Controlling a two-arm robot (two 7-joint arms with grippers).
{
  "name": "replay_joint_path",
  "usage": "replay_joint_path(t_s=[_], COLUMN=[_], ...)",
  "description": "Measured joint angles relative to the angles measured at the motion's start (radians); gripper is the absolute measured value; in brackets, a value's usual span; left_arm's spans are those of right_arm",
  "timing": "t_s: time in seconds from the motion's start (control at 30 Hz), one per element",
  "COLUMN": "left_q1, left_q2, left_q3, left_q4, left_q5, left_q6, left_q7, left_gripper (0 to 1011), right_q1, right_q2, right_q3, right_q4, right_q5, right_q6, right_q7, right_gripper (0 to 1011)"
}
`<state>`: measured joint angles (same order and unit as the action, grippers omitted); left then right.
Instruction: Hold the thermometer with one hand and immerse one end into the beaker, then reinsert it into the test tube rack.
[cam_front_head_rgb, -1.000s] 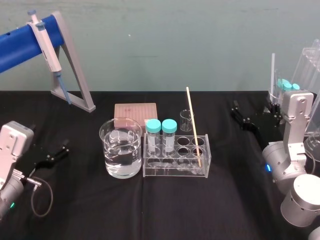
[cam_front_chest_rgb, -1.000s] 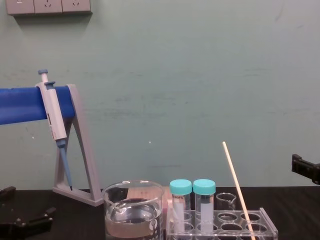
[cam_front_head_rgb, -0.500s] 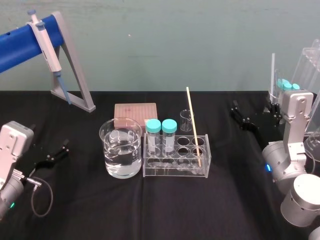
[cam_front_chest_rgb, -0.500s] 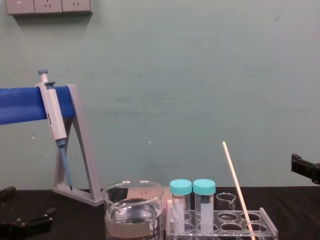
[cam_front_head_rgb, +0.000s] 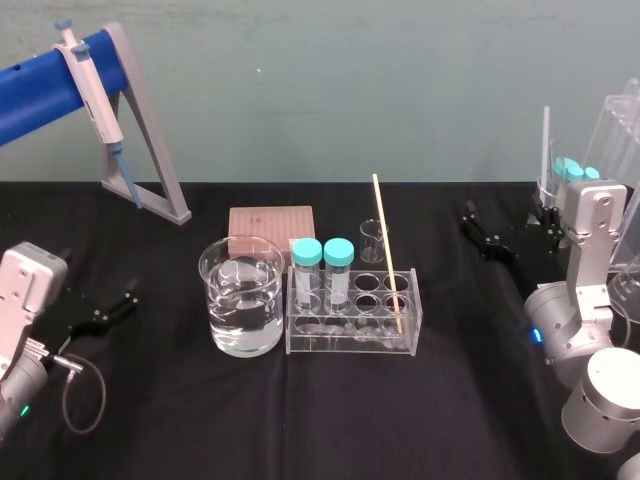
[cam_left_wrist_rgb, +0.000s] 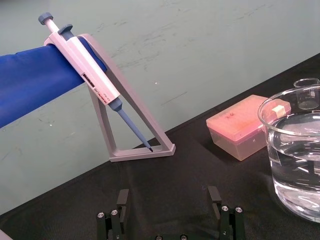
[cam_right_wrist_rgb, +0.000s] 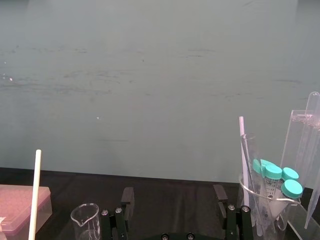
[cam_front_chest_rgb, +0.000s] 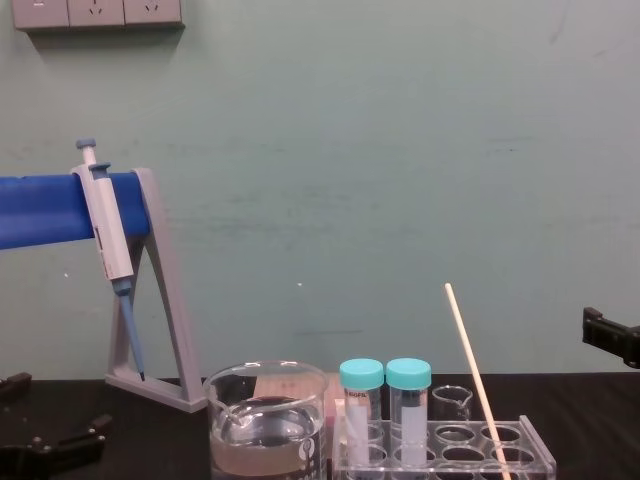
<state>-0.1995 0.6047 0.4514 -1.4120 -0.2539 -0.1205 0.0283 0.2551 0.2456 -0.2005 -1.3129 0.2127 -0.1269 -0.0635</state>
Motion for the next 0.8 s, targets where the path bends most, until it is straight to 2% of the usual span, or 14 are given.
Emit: replay_joint_path(t_s=[0.8], left_q1=[0.0], left_q2=[0.0], left_q3=[0.0], left_q4=[0.0], left_q5=[0.0], left_q6=[0.0], left_q7=[0.0], left_gripper=[1004], right_q1=[0.0], right_q2=[0.0], right_q3=[0.0], right_q4=[0.0], right_q5=[0.0], right_q6=[0.0], right_q7=[0.0], right_gripper=[1003])
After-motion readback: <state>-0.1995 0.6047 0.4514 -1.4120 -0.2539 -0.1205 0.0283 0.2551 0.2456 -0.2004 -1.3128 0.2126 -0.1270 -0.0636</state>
